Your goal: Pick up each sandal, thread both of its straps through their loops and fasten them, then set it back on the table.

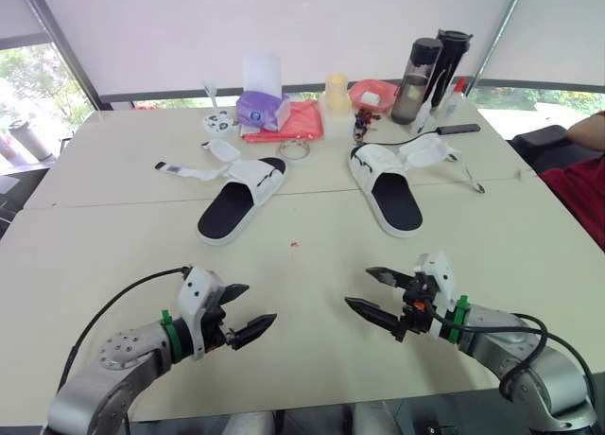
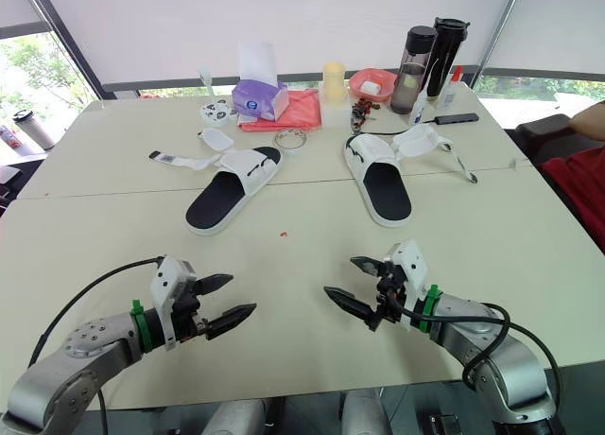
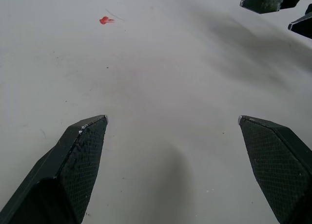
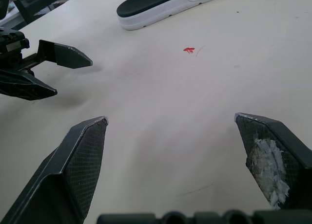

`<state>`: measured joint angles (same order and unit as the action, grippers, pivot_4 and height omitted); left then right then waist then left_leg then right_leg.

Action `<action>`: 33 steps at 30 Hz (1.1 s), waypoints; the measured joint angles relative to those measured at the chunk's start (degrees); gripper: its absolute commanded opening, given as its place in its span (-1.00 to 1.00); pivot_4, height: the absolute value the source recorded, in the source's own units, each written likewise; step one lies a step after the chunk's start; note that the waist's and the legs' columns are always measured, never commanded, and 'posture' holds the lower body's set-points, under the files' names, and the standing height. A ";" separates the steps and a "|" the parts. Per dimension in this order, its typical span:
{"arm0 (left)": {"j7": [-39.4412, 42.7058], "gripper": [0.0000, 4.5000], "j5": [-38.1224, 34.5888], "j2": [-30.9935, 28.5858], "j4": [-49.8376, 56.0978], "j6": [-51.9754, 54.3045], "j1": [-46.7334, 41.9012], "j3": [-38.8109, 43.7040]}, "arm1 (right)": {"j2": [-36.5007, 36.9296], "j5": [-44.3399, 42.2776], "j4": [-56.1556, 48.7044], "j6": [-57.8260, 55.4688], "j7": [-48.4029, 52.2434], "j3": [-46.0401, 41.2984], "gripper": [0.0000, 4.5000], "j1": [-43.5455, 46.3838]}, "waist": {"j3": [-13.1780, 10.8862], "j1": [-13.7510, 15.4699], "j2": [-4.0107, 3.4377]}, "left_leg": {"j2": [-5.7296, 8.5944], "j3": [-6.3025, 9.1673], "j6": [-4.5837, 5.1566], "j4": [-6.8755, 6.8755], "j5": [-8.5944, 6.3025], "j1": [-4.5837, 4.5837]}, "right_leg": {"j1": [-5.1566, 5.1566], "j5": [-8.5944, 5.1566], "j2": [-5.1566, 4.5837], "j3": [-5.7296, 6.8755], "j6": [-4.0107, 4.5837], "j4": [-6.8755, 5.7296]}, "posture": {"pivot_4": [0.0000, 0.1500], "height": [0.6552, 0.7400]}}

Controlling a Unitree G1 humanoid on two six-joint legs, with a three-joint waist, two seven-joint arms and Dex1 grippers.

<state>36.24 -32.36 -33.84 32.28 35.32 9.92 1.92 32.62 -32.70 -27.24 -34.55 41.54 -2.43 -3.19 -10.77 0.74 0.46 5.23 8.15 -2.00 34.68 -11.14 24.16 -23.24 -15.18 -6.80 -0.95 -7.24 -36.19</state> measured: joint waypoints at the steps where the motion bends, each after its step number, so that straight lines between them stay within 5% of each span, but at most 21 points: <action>1: 0.00 0.98 0.04 0.00 0.00 -0.02 0.00 0.00 | 0.00 0.01 0.00 0.00 0.00 0.00 1.00 0.00 | 0.00 0.00 0.00 | 0.00 0.00 0.00 0.00 0.00 0.00 | 0.00 0.00 0.00 0.00 0.00 0.00 | 1.00 1.00; 21: 0.24 0.98 -0.70 0.04 -0.16 0.27 -2.31 0.76 | -0.65 2.53 0.00 2.34 -2.01 1.24 1.00 0.33 | 0.00 0.02 0.00 | 0.00 -0.01 0.00 0.00 0.00 0.00 | 0.00 0.00 0.00 0.00 0.00 0.00 | 1.00 1.00; 26: 4.22 0.98 2.87 -6.00 -3.45 -1.88 -5.95 0.92 | -0.77 6.05 0.23 7.02 -5.09 -0.78 1.00 1.14 | 0.00 0.00 -0.01 | 0.00 -0.03 0.00 0.00 0.00 0.00 | -0.01 0.01 0.02 0.00 0.01 -0.01 | 1.00 1.00; 33: 13.98 0.98 -4.67 -10.76 -5.56 3.05 -17.15 1.51 | 5.77 26.18 7.55 22.16 -12.17 -1.52 1.00 9.23 | -0.01 -0.08 -0.01 | 0.03 -0.07 0.00 0.02 0.01 0.01 | -0.03 0.02 0.04 0.03 0.00 -0.01 | 1.00 1.00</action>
<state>50.23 -37.02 -44.60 26.72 38.37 -7.22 3.44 38.39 -6.52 -19.69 -12.39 29.36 -3.94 6.05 -10.78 0.66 0.45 5.26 8.08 -2.00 34.70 -11.13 24.17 -23.27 -15.17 -6.76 -0.92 -7.24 -36.20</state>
